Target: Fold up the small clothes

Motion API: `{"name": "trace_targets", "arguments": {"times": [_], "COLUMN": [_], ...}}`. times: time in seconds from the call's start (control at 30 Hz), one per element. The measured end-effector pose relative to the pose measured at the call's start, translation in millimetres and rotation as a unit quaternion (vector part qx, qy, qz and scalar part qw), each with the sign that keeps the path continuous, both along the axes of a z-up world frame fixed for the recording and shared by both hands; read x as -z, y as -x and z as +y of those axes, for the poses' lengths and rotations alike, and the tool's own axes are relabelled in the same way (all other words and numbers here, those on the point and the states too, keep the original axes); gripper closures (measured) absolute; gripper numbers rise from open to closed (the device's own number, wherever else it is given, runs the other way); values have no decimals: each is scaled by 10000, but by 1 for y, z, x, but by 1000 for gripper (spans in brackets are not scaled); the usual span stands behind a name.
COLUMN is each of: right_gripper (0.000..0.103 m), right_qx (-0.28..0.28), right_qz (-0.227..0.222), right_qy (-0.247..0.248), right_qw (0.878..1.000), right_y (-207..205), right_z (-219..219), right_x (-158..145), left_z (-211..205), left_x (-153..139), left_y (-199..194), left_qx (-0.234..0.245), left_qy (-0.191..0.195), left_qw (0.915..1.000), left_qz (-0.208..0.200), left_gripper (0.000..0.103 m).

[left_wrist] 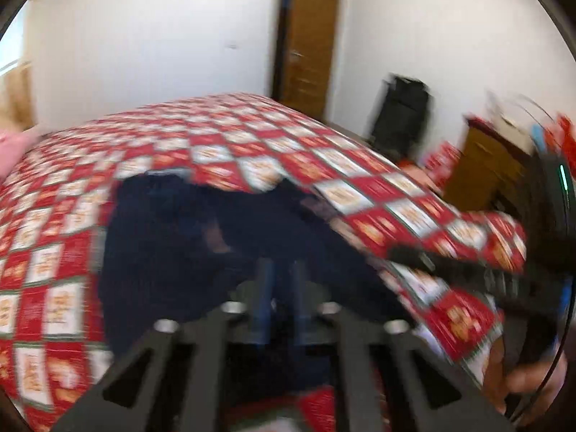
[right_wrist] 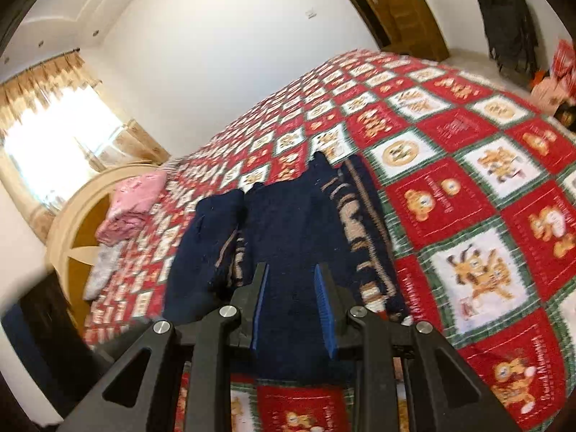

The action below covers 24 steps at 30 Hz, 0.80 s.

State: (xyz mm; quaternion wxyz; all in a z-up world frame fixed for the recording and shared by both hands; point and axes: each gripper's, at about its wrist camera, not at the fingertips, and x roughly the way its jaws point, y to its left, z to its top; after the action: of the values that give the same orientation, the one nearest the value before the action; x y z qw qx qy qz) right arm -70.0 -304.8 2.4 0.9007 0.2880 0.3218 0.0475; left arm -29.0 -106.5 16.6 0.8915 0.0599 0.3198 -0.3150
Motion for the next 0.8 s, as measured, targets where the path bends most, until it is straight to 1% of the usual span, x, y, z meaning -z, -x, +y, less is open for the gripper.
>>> {"name": "trace_targets", "arguments": {"times": [0.03, 0.1, 0.13, 0.17, 0.2, 0.23, 0.27, 0.33, 0.37, 0.43, 0.47, 0.5, 0.53, 0.57, 0.63, 0.7, 0.8], "right_gripper": [76, 75, 69, 56, 47, 34, 31, 31, 31, 31, 31, 31, 31, 31, 31, 31, 31], "right_qx": [-71, -176, -269, -329, -382, -461, -556, -837, -1001, -1163, -1183, -1256, -1285, -1282, -1271, -1342, -1598], "right_qz": [6, 12, -6, -12, -31, -76, -120, -159, -139, 11, 107, 236, 321, 436, 494, 518, 588], "right_qy": [-161, -329, -417, -488, -571, -674, -764, -927, -980, -907, -854, -758, -686, -500, -176, 128, 344], "right_qw": [9998, 9993, 9988, 9983, 9976, 9966, 9955, 9920, 9900, 9891, 9892, 9889, 9888, 9895, 9905, 9895, 9848], "right_y": [-2, -7, -10, -14, -17, -21, -25, -39, -51, -76, -89, -105, -112, -123, -135, -146, -158], "right_z": [-2, -2, -2, -1, 1, 4, 8, 18, 25, 42, 51, 62, 69, 79, 94, 106, 121], "right_x": [0, -1, -4, -6, -8, -10, -13, -16, -16, -10, -4, 4, 9, 17, 26, 33, 45], "left_z": [-12, -28, -32, -30, -25, -16, -5, 20, 37, 65, 79, 89, 104, 116, 144, 169, 185], "left_x": [9, 20, 24, 25, 24, 21, 18, 8, 1, -11, -18, -21, -26, -29, -32, -28, -16], "left_y": [9, 25, 30, 32, 32, 29, 25, 14, 9, 1, -4, -10, -15, -18, -28, -38, -53], "left_qx": [181, 397, 489, 546, 540, 473, 342, 120, 12, -228, -454, -682, -992, -1191, -1481, -1859, -2207], "left_qy": [-127, -484, -625, -671, -663, -659, -653, -500, -309, -27, 20, 7, 25, 101, 305, 358, 405], "left_qw": [9997, 9976, 9962, 9958, 9960, 9965, 9971, 9987, 9995, 9996, 9989, 9977, 9950, 9927, 9885, 9819, 9736], "left_qz": [-45, -294, -348, -316, -268, -218, -179, -44, 67, 163, 93, 4, -107, -148, -28, 106, 412], "left_gripper": [97, 97, 97, 93, 89, 89, 89, 88, 88, 83, 65, 42, 34, 30, 30, 30, 30]}}
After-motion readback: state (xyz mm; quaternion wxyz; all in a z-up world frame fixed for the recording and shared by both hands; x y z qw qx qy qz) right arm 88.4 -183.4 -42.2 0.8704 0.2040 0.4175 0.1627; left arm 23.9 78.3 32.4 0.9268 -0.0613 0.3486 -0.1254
